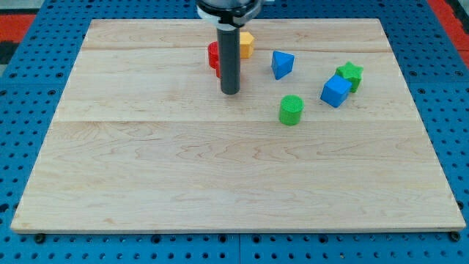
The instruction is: Move red blocks into yellow blocks
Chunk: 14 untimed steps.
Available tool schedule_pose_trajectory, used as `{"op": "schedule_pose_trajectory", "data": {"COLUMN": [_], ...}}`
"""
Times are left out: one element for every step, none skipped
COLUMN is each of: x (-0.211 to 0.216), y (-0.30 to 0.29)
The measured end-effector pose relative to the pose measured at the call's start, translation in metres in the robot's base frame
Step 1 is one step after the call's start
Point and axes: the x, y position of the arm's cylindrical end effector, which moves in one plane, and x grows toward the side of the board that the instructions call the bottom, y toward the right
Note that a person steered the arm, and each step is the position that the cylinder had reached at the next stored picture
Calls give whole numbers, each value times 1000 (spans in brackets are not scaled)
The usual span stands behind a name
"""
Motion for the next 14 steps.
{"op": "schedule_pose_trajectory", "data": {"x": [-4, -20, -30, -41, -53, -63, -69, -76, -83, -83, -57, -25, -25, -36], "y": [10, -14, -43, -49, -49, -49, -48, -35, -27, -27, -27, -6, -2, 19]}}
